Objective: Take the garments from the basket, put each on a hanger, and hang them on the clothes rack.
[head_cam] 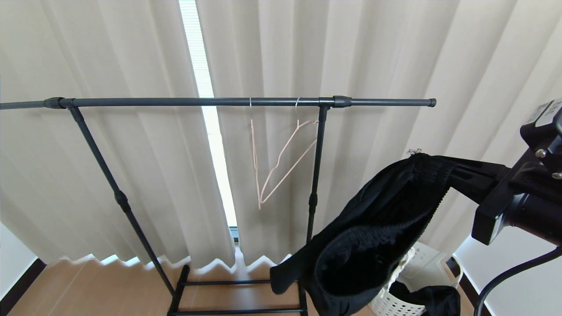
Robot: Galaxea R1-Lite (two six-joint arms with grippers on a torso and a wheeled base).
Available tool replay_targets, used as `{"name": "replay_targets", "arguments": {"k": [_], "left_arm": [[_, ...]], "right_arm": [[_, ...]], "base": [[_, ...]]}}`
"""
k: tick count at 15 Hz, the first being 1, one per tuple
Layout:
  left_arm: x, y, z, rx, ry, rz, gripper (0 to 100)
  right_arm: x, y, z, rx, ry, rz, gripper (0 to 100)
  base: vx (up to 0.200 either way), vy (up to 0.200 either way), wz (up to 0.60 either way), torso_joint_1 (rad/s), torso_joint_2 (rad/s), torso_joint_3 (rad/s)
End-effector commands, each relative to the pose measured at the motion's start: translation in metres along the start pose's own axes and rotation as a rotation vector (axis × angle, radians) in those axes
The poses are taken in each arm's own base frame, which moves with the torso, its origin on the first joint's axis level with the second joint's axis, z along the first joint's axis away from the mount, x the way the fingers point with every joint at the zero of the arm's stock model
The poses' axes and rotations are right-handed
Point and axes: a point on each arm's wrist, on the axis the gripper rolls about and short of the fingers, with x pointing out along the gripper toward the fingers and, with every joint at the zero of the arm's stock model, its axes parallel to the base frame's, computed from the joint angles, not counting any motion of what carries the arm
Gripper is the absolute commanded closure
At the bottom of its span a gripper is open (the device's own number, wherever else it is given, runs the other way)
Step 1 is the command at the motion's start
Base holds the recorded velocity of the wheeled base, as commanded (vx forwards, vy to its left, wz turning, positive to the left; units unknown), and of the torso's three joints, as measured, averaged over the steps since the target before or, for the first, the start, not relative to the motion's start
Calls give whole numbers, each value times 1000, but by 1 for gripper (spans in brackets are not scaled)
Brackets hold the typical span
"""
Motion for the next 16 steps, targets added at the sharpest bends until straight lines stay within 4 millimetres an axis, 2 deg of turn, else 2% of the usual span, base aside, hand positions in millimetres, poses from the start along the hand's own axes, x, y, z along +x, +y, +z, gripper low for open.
{"name": "replay_targets", "arguments": {"k": [1,2,3,4,5,6,7,8,11,13,16], "left_arm": [[12,2,2,32,142,-34,0],[26,6,22,7,218,-56,0],[29,7,27,-2,228,-61,0],[83,19,75,-174,373,-108,0],[117,15,89,-260,452,-194,0],[132,9,95,-315,488,-237,0],[178,-17,108,-461,603,-341,0],[210,-41,105,-482,693,-391,0],[272,-90,98,-477,789,-475,0],[294,-105,80,-468,846,-472,0],[303,-127,57,-577,913,-503,0]], "right_arm": [[7,3,0,-17,7,8,100],[21,3,5,-25,8,2,100],[23,4,6,-25,8,2,100],[59,4,21,-3,21,-20,100],[76,5,25,44,37,-40,100],[84,5,26,71,52,-47,100],[106,7,29,153,117,-67,100],[117,7,32,240,164,-92,100],[143,9,37,389,209,-159,100],[149,12,36,432,209,-168,100],[149,19,38,438,206,-175,100]], "base": [[0,0,0,0,0,0],[0,0,0,0,0,0],[0,0,0,0,0,0],[0,0,0,0,0,0],[0,0,0,0,0,0],[0,0,0,0,0,0],[0,0,0,0,0,0],[0,0,0,0,0,0],[0,0,0,0,0,0],[0,0,0,0,0,0],[0,0,0,0,0,0]]}}
